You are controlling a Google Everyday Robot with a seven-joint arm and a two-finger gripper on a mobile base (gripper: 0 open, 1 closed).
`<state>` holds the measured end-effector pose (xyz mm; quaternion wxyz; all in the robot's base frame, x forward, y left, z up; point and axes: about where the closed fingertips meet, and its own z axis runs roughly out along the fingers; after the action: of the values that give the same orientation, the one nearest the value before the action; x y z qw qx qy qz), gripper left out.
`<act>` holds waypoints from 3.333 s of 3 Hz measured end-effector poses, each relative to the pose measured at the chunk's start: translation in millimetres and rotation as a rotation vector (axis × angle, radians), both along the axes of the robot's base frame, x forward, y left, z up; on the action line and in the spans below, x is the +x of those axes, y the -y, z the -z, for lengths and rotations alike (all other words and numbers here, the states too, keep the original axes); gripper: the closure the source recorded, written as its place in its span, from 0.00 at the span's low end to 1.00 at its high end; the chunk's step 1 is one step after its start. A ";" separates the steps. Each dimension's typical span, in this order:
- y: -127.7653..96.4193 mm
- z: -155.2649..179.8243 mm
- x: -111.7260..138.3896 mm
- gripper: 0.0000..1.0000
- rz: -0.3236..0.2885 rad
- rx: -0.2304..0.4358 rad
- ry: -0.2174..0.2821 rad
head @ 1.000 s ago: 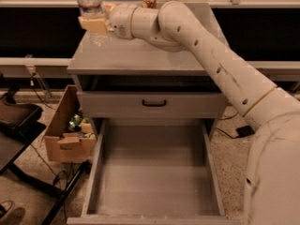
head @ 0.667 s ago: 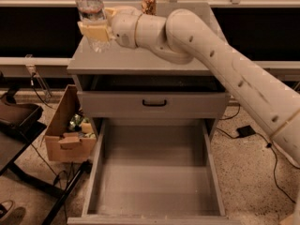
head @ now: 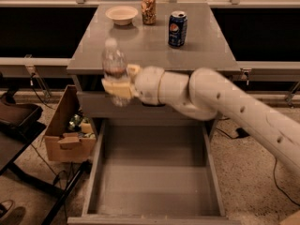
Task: Place water bottle into middle drawer
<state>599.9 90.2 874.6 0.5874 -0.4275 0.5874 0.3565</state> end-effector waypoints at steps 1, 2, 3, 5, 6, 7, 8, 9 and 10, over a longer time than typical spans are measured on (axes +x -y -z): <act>9.5 81.8 -23.2 1.00 0.038 0.000 -0.041; 9.3 111.9 -27.8 1.00 0.046 0.009 -0.071; 8.9 111.5 -27.9 1.00 0.046 0.009 -0.070; -10.1 201.5 -29.6 1.00 0.013 0.031 -0.161; -3.4 261.4 -22.1 1.00 -0.028 -0.011 -0.182; 10.9 330.7 -13.5 1.00 -0.088 -0.063 -0.168; 26.8 379.1 -11.4 1.00 -0.093 -0.084 -0.171; 30.7 425.7 -21.6 1.00 -0.061 -0.041 -0.187; 28.8 449.5 -31.8 1.00 -0.023 0.016 -0.205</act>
Offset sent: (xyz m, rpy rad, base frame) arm -0.0232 -0.0095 -0.0818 -0.0001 0.0407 -0.0381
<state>568.1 61.4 425.1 0.5235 -0.3909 0.6365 0.4099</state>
